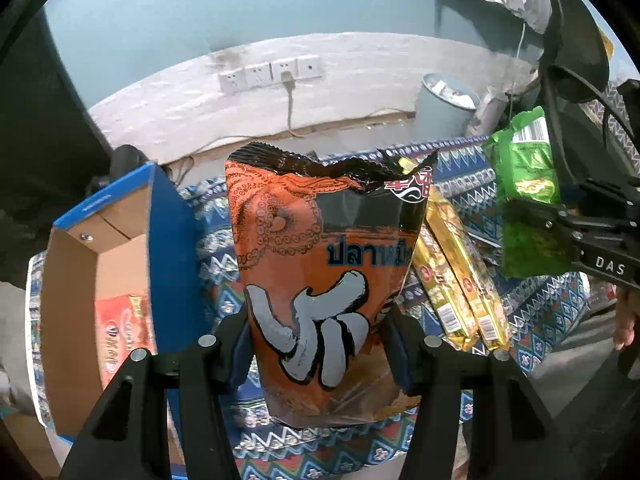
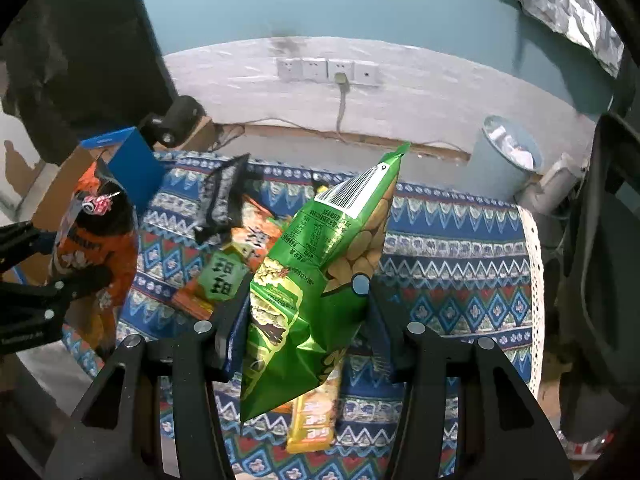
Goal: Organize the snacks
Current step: 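Carry the orange bag with the left tool while the right tool carries the green bag over the box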
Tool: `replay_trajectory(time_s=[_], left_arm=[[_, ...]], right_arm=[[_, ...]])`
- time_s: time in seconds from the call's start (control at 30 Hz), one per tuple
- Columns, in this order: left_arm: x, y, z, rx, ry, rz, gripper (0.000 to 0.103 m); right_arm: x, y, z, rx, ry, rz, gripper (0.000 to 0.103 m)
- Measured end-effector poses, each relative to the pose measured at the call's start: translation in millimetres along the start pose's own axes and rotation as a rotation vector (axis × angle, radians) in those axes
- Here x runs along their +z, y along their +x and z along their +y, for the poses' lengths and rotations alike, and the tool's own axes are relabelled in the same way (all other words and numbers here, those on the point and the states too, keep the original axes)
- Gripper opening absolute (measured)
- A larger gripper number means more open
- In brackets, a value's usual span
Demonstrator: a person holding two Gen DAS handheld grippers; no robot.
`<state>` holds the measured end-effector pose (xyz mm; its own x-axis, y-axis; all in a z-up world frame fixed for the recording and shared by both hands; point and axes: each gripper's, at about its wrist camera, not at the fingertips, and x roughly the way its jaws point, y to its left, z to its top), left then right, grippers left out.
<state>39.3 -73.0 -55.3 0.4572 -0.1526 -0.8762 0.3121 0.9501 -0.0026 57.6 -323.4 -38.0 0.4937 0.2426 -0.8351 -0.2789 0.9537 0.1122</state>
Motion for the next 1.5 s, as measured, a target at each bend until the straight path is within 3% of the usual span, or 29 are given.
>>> replay_trajectory(time_s=[0.7,1.5], left_arm=[[-6.4,-43.7,60.3,0.107,-0.071,-0.104,0.057],[-35.1,-58.6,157.3,0.161,-0.242,-0.116,0.057]], right_arm=[[33.3,-14.9,61.5,0.085,-0.054,-0.078,0.050],[77.9,1.4,176.4,0.220,-0.177,-0.078,0.050]])
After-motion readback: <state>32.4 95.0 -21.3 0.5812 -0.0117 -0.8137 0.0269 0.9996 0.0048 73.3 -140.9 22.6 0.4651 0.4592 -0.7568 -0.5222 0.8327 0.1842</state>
